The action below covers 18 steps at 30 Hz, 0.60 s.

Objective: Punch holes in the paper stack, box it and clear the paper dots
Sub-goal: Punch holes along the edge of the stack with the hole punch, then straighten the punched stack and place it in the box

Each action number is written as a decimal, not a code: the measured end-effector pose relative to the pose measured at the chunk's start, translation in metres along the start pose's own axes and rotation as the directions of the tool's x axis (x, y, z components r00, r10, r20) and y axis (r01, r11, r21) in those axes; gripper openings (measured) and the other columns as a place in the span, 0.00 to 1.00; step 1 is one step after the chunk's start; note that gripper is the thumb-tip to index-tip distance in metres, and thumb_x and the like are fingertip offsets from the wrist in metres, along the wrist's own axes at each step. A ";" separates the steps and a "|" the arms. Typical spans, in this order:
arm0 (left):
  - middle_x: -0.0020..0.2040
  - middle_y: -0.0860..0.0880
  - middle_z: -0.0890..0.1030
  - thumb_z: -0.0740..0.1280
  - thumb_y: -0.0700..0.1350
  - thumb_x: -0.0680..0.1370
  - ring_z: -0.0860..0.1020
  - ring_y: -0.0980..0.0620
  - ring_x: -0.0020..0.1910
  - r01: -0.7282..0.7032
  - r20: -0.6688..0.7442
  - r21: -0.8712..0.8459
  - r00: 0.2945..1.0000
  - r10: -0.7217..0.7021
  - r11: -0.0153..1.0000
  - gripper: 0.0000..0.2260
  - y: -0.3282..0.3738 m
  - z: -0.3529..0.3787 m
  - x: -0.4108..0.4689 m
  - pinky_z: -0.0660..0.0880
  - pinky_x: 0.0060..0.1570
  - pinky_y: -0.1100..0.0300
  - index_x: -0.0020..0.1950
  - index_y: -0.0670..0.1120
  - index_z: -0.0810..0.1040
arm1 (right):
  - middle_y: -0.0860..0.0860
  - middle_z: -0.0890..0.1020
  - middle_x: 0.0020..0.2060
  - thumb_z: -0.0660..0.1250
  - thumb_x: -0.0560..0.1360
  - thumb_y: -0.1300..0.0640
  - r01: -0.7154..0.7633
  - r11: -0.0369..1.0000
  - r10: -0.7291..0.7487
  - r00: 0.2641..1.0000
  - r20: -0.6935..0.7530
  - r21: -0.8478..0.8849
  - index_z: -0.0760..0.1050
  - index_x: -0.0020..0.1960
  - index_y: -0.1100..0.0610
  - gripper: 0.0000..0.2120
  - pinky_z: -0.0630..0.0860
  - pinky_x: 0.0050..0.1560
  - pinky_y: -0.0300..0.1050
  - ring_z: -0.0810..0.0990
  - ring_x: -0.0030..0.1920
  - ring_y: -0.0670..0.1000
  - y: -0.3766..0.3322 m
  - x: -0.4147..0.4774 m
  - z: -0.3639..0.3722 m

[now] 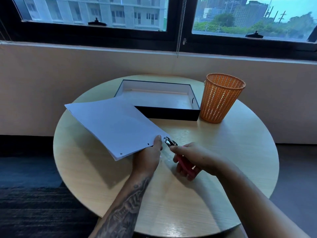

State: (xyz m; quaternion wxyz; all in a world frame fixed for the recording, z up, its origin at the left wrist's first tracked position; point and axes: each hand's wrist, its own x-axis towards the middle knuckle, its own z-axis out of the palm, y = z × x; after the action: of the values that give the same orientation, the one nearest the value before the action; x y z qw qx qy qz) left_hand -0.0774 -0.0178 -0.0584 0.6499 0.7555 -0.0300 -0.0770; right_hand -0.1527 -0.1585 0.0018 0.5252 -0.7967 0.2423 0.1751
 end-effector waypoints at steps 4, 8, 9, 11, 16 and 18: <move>0.28 0.61 0.79 0.66 0.56 0.80 0.77 0.63 0.31 -0.090 0.005 0.051 0.996 0.090 0.995 0.20 0.013 -0.010 0.001 0.76 0.42 0.56 0.34 0.46 0.80 | 0.61 0.86 0.41 0.57 0.81 0.43 0.017 1.000 -0.015 0.997 -0.080 0.022 0.75 0.51 0.61 0.21 0.76 0.32 0.45 0.81 0.36 0.58 0.007 -0.002 -0.016; 0.31 0.56 0.80 0.67 0.51 0.81 0.77 0.57 0.31 -0.190 0.050 -0.021 0.980 0.191 0.982 0.18 0.029 -0.020 -0.003 0.76 0.41 0.58 0.35 0.44 0.79 | 0.52 0.81 0.41 0.59 0.77 0.38 0.004 0.955 -0.117 0.923 -0.366 -0.295 0.74 0.46 0.54 0.18 0.70 0.38 0.47 0.79 0.40 0.54 0.029 0.011 -0.026; 0.31 0.55 0.80 0.67 0.51 0.81 0.77 0.55 0.31 -0.228 0.072 -0.022 0.971 0.229 0.974 0.17 0.033 -0.022 -0.003 0.76 0.42 0.57 0.36 0.43 0.80 | 0.50 0.80 0.44 0.60 0.78 0.38 -0.028 0.911 -0.162 0.894 -0.419 -0.413 0.74 0.47 0.52 0.17 0.70 0.41 0.48 0.79 0.45 0.54 0.034 0.012 -0.027; 0.32 0.53 0.81 0.67 0.50 0.81 0.78 0.54 0.32 -0.290 0.131 -0.012 0.948 0.289 0.957 0.16 0.037 -0.026 -0.002 0.77 0.45 0.54 0.38 0.42 0.82 | 0.50 0.78 0.51 0.61 0.78 0.37 -0.116 0.801 -0.231 0.845 -0.482 -0.587 0.74 0.52 0.51 0.17 0.70 0.47 0.49 0.76 0.54 0.54 0.041 0.011 -0.025; 0.33 0.50 0.81 0.67 0.51 0.81 0.78 0.54 0.32 -0.379 0.265 0.044 0.896 0.355 0.924 0.15 0.049 -0.030 -0.008 0.76 0.43 0.56 0.37 0.45 0.82 | 0.49 0.76 0.58 0.58 0.74 0.29 -0.213 0.678 -0.246 0.836 -0.490 -0.704 0.75 0.57 0.47 0.25 0.71 0.56 0.52 0.73 0.61 0.56 0.048 0.017 -0.029; 0.34 0.51 0.82 0.68 0.51 0.80 0.79 0.54 0.32 -0.399 0.314 0.067 0.879 0.360 0.915 0.14 0.054 -0.029 -0.013 0.75 0.40 0.59 0.35 0.49 0.80 | 0.50 0.79 0.58 0.52 0.71 0.26 -0.067 0.838 -0.279 0.800 -0.531 -0.541 0.79 0.58 0.48 0.33 0.73 0.59 0.54 0.76 0.61 0.56 0.041 0.017 -0.035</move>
State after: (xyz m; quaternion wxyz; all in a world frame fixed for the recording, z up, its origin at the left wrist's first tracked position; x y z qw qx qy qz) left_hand -0.0825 0.0045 -0.0001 0.5901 0.7553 -0.2792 -0.0575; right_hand -0.1611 -0.2079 -0.0243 0.1894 -0.9374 0.2877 -0.0516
